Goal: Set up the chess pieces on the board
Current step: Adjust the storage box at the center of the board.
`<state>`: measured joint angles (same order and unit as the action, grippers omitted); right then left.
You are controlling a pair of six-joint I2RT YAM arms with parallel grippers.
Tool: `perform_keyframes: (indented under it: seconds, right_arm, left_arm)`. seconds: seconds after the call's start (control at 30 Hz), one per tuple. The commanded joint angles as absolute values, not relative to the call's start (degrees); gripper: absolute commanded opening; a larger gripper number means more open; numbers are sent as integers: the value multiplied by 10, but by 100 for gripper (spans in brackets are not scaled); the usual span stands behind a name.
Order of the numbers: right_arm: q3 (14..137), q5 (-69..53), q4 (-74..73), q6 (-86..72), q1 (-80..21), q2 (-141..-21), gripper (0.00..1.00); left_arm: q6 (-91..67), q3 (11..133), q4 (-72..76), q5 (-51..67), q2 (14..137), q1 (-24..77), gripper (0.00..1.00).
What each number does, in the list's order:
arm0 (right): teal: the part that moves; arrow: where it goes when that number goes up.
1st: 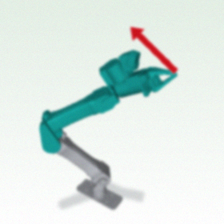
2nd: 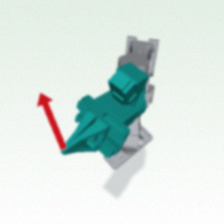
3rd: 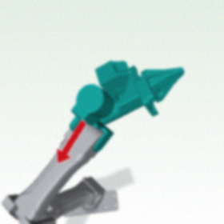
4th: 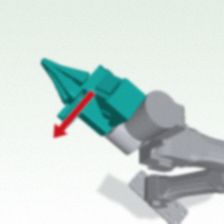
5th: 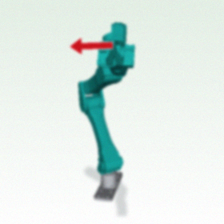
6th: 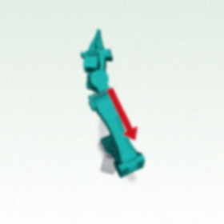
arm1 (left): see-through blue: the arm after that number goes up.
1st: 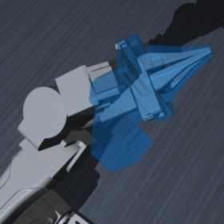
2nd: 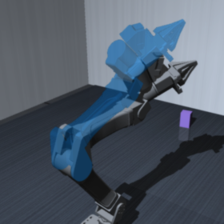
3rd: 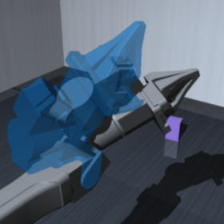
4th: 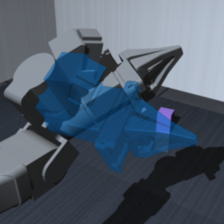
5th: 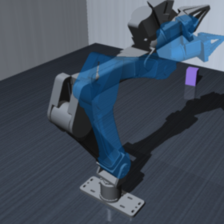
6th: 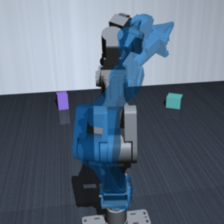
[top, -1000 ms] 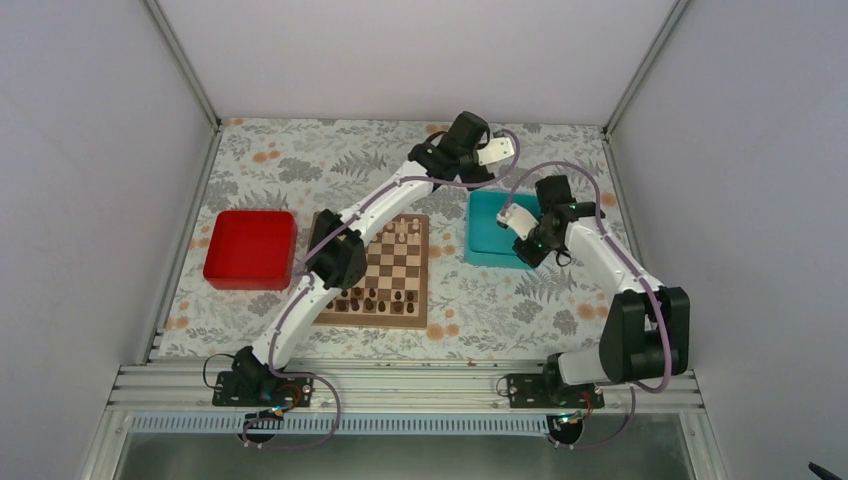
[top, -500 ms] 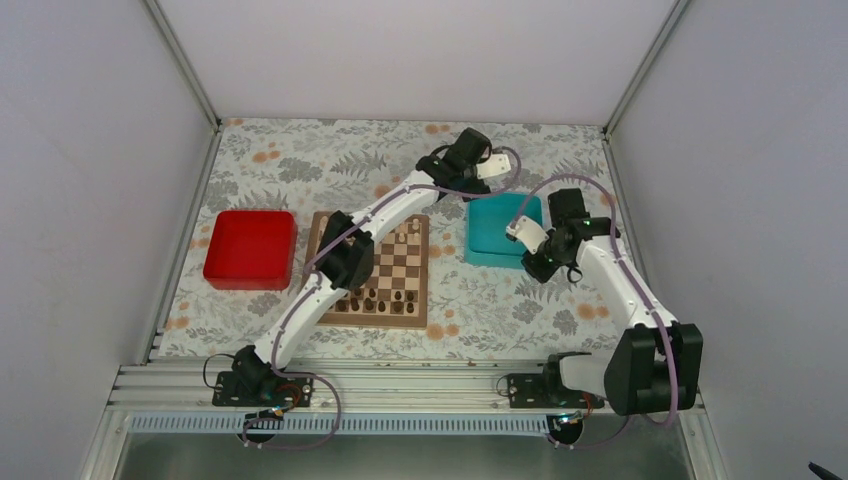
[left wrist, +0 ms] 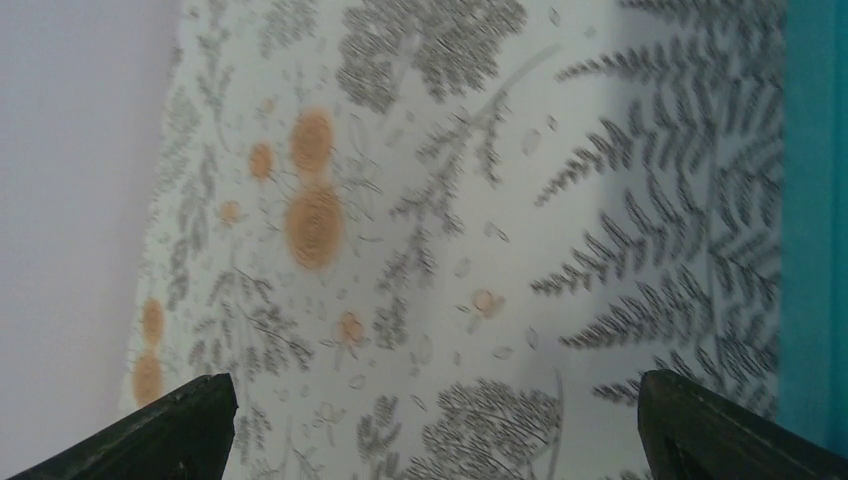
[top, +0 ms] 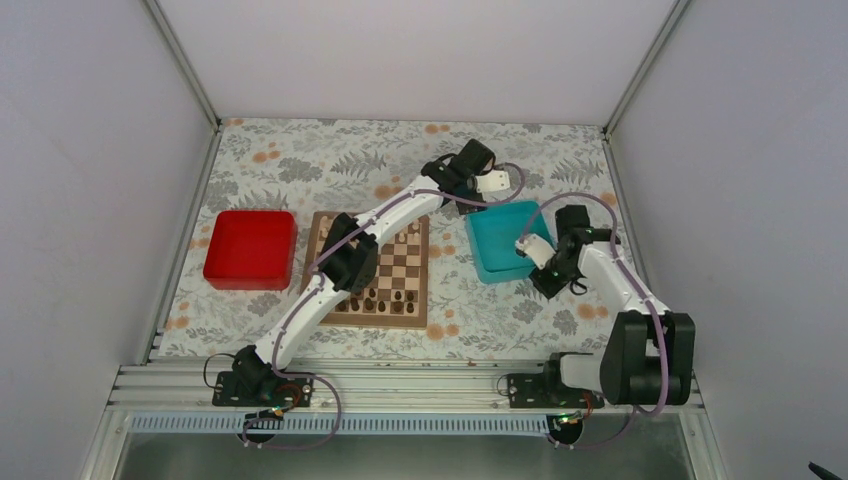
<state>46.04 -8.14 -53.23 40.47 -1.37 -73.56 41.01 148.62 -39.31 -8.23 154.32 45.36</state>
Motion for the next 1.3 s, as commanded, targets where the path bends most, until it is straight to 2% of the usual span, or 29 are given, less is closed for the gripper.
perform_keyframes:
  seconds: [0.0, 0.17, 0.5, 1.27]
  right_arm:
    - [442, -50, -496, 406, 26, -746, 4]
    - [449, -53, -451, 406, 67, -774, 4]
    - [503, -54, -397, 399, 86, -847, 4]
    - [723, -69, -413, 421, 99, -1033, 4]
  left_arm:
    - [421, 1473, -460, -80, 1524, 463, 99]
    - [429, 1448, -492, -93, 1500, 470, 97]
    - [429, 1419, -543, -86, 1458, 484, 94]
    - [459, 1388, -728, -17, 1419, 556, 84]
